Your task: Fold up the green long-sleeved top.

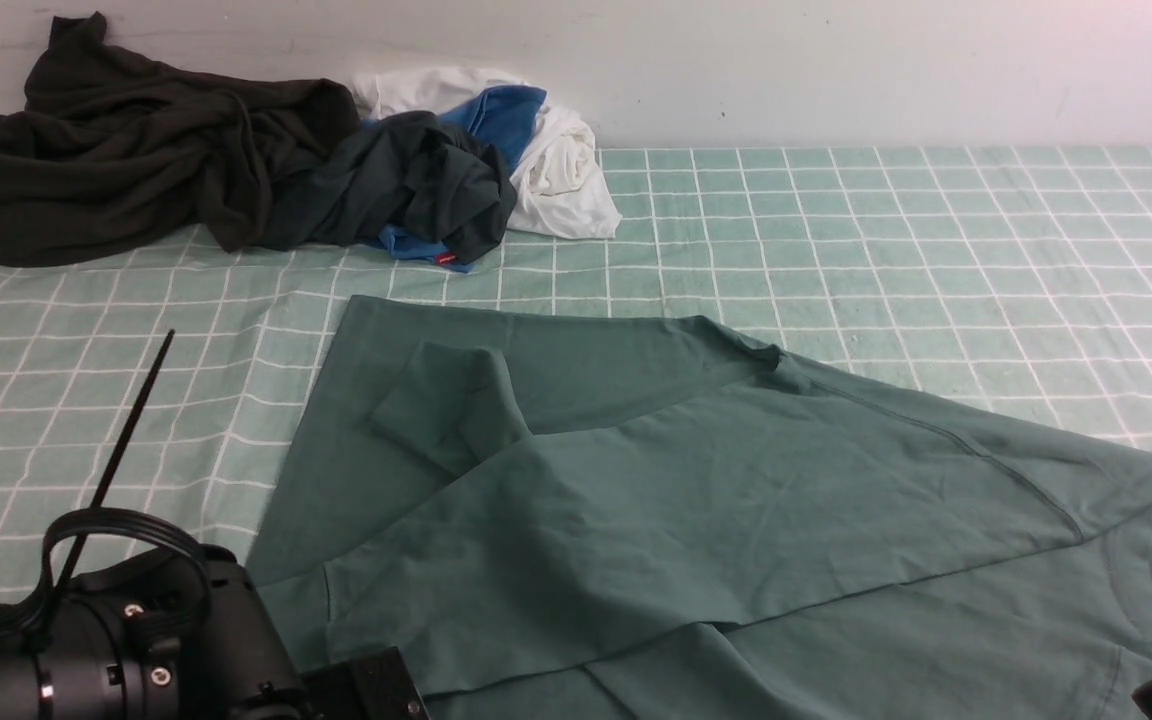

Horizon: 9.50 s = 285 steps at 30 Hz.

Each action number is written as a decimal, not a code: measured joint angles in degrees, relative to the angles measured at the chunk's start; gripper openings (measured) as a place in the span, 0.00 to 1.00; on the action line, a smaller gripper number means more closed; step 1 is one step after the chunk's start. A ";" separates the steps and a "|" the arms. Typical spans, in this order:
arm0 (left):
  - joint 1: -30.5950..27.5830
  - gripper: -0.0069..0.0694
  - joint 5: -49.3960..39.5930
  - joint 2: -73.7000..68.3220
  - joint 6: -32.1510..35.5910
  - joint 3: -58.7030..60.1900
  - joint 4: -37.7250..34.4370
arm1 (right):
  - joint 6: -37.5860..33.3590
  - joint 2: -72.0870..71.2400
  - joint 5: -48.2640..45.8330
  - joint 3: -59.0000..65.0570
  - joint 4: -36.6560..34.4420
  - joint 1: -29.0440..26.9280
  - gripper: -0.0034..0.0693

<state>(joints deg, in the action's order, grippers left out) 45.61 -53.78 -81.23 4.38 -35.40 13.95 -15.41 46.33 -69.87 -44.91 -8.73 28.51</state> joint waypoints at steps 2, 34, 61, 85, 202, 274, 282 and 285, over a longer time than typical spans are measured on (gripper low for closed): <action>0.00 0.66 0.00 -0.01 0.34 0.68 0.00 | 0.00 0.00 0.00 0.00 0.00 0.00 0.45; 0.00 0.10 -4.80 11.89 0.13 3.07 -5.81 | -26.15 11.24 16.53 17.13 5.04 0.00 0.66; 0.00 0.10 -5.75 12.13 -0.37 0.81 -3.21 | -25.19 22.75 27.56 19.24 22.31 0.17 0.06; -30.82 0.12 -4.45 -29.50 10.77 -62.55 0.96 | -18.07 53.73 30.46 -25.92 21.19 -18.98 0.06; -30.89 0.09 -8.33 75.81 -11.64 5.04 -1.24 | 3.43 -6.51 25.87 -7.75 -1.89 7.93 0.03; -30.89 0.09 -8.33 75.81 -12.04 5.04 -1.25 | 21.00 -46.94 49.75 46.28 10.34 -33.79 0.03; -30.78 0.09 -8.57 75.86 -12.04 5.04 -1.24 | 21.00 -46.94 49.69 46.28 10.40 -33.79 0.03; -30.76 0.09 -8.57 75.86 -12.04 5.04 -1.24 | 21.00 -46.94 49.69 46.28 10.46 -33.79 0.03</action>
<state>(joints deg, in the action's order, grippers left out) 14.85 -62.35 -5.37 -7.66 -30.36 12.70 5.58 -0.61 -20.18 1.37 1.74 -5.28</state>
